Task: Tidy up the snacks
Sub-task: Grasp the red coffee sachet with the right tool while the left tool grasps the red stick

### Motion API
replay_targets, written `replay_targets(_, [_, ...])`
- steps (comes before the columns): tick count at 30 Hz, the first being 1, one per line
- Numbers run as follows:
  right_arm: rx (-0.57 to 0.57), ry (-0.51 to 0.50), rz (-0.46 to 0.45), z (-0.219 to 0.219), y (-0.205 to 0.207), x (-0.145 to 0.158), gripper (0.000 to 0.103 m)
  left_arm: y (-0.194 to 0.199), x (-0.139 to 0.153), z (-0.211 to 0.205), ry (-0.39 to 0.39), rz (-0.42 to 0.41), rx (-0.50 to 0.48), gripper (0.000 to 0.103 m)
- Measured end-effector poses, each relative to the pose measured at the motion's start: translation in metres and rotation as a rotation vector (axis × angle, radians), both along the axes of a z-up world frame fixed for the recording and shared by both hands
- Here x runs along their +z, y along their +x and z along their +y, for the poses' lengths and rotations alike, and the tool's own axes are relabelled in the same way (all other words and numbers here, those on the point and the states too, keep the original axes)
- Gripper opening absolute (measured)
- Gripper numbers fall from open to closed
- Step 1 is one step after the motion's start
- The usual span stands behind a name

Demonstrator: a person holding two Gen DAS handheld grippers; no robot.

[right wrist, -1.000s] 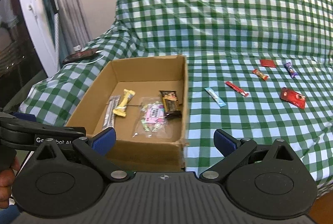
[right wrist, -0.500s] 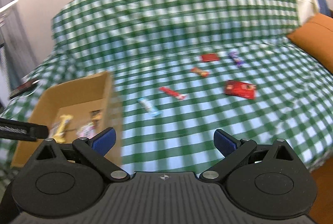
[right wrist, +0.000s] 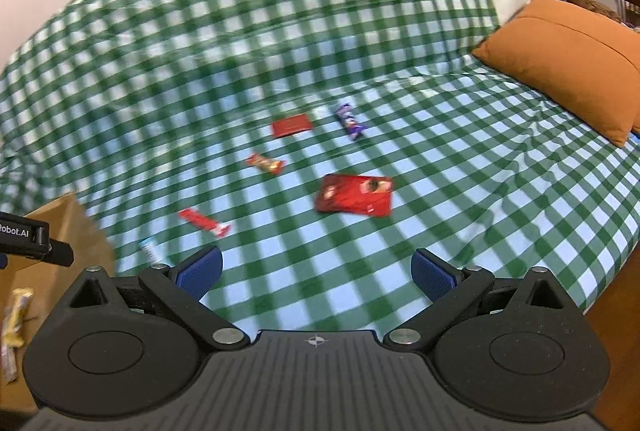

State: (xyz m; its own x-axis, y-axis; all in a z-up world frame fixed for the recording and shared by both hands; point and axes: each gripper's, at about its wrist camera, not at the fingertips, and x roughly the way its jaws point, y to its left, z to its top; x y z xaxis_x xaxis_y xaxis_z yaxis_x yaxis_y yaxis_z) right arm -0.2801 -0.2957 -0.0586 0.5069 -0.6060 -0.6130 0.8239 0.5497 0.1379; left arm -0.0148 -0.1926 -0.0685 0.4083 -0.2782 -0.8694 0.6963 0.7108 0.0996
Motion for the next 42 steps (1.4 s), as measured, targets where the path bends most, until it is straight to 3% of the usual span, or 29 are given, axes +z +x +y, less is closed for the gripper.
replay_targets(4, [-0.02,0.009,0.018,-0.042,0.013,-0.021,0.102,0.026,-0.032,-0.05,0.028,0.069,-0.016,0.103])
replay_targets(12, [-0.017,0.026,0.096,-0.138,0.059,-0.079,0.103,0.093,-0.097,-0.12,0.078,0.19,0.083,0.103])
replay_targets(21, [0.275,-0.108,0.331,-0.2,0.109,-0.142,0.103,0.132,-0.139,-0.169,0.074,0.267,0.101,0.103])
replay_targets(25, [0.299,-0.085,0.296,-0.227,0.117,-0.157,0.103,0.133,-0.163,-0.186,0.105,0.299,0.109,0.103])
replay_targets(30, [0.297,-0.035,0.224,-0.258,0.132,-0.166,0.103,0.134,-0.175,-0.194,0.139,0.274,0.104,0.103])
replay_targets(36, [0.283,-0.089,0.187,-0.246,0.117,-0.173,0.103,0.14,-0.174,-0.201,0.14,0.272,0.125,0.103])
replay_targets(38, [0.289,-0.109,0.186,-0.243,0.114,-0.176,0.099,0.137,-0.167,-0.202,0.119,0.234,0.147,0.085])
replay_targets(39, [0.286,-0.101,0.181,-0.241,0.115,-0.172,0.091,0.131,-0.162,-0.203,0.102,0.211,0.144,0.052])
replay_targets(40, [0.292,-0.11,0.171,-0.237,0.116,-0.168,0.064,0.126,-0.155,-0.204,0.096,0.194,0.124,0.011])
replay_targets(42, [0.285,-0.137,0.221,-0.226,0.122,-0.162,0.056,0.122,-0.147,-0.205,0.089,0.213,0.09,0.012])
